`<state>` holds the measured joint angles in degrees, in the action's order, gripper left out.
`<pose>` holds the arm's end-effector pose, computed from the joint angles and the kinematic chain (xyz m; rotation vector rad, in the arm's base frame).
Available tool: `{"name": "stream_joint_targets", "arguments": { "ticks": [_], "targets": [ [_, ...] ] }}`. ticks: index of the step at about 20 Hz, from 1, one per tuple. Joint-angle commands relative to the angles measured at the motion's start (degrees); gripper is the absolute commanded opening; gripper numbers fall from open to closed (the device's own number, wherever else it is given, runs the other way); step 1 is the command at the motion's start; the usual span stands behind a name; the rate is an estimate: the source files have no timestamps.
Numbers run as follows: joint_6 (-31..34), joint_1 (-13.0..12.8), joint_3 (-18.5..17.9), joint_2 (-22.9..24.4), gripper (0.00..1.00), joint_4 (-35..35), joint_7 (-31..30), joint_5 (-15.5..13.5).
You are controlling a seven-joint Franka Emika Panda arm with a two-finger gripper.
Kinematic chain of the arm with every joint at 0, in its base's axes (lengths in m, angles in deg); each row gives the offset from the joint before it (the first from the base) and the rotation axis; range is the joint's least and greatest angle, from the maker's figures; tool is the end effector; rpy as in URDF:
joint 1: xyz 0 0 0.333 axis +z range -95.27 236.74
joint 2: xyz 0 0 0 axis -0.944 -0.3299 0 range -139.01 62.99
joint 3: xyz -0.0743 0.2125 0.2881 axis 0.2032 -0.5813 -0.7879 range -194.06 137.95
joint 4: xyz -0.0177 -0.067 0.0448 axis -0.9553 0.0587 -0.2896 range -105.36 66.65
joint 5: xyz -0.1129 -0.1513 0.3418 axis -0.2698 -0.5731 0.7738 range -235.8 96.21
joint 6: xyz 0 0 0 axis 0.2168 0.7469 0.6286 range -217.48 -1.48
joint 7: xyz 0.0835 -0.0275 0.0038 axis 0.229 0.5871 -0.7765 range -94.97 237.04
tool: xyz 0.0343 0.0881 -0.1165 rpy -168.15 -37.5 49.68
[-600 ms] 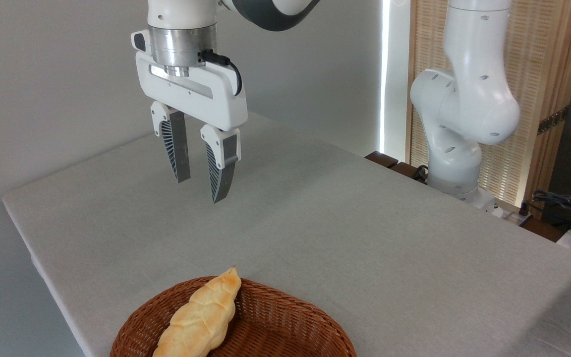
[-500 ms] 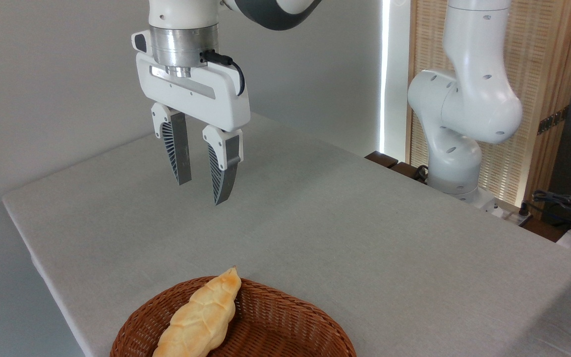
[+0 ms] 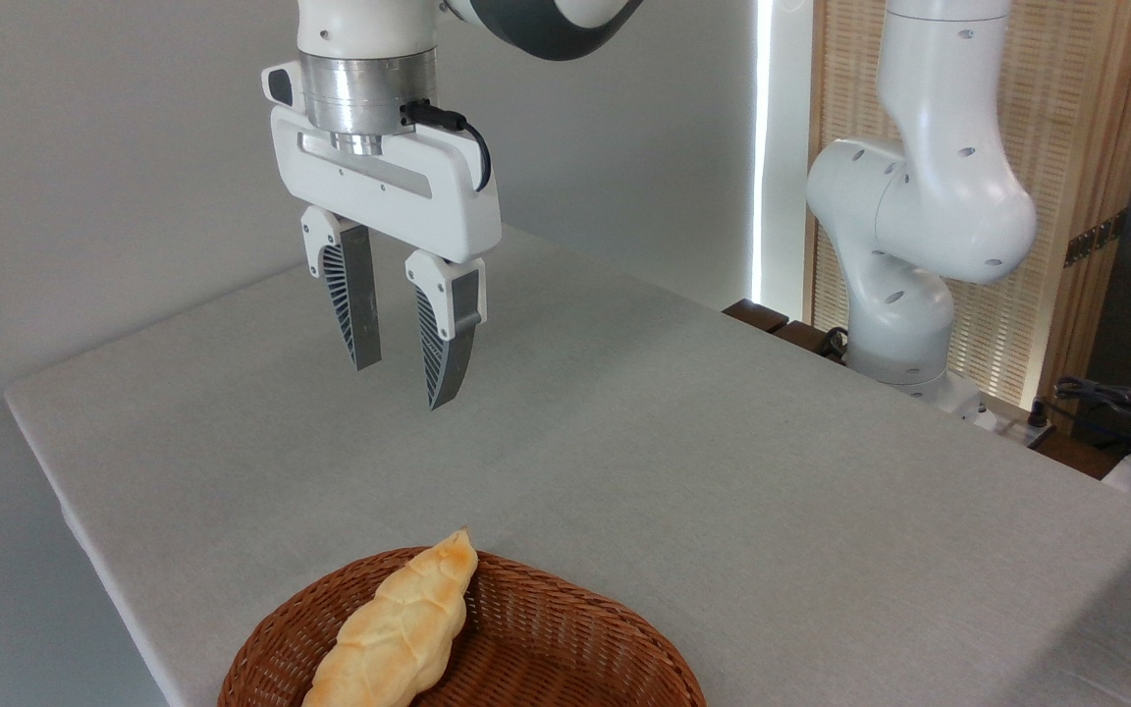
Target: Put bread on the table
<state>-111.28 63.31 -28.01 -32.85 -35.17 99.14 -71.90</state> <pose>0.5429 -0.0754 0.5790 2.9791 -0.9401 0.2288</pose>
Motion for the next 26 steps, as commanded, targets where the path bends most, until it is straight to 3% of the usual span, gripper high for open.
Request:
{"name": "stream_joint_targets", "arguments": {
  "ticks": [1, 7, 12, 17, 26],
  "targets": [
    [-1.05, 1.09, 0.40, 0.20, 1.00, 0.09, 0.64, -0.80],
    [-9.74, 1.53, -2.85, -0.06, 1.00, -2.89, 0.29, -1.06],
    [-20.38, 4.25, -3.12, -2.52, 1.00, -4.84, -3.84, -1.06],
    [-28.38, 6.36, -3.12, -5.25, 1.00, -6.32, -4.29, -1.06],
    [-32.00, 6.37, -3.12, -9.11, 1.00, -8.09, -2.00, -0.18]
  ]
}}
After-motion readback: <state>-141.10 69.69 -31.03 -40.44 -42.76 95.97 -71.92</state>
